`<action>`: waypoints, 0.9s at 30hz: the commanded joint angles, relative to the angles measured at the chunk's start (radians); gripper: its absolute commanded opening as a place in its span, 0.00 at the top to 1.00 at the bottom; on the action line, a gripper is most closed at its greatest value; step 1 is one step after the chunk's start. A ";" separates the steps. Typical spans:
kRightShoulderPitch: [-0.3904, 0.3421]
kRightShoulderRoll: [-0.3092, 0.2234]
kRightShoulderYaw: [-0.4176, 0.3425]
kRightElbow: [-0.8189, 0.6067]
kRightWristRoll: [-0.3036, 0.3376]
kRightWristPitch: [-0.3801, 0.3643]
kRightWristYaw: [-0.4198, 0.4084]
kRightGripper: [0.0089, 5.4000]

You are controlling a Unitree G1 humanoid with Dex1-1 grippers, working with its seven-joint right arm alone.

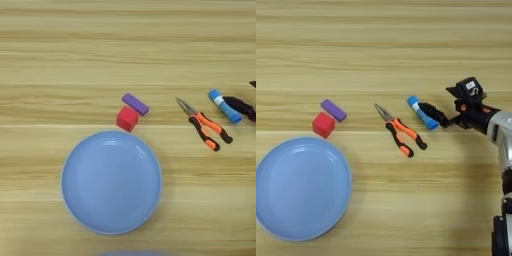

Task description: Move the objects on the table

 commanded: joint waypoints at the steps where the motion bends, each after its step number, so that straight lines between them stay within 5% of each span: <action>1: -0.083 -0.032 0.012 0.007 -0.023 -0.061 -0.027 0.01; 10: -0.107 -0.023 0.054 0.114 -0.081 -0.083 -0.068 0.01; 27: -0.149 0.001 0.088 0.226 -0.132 -0.078 -0.119 0.41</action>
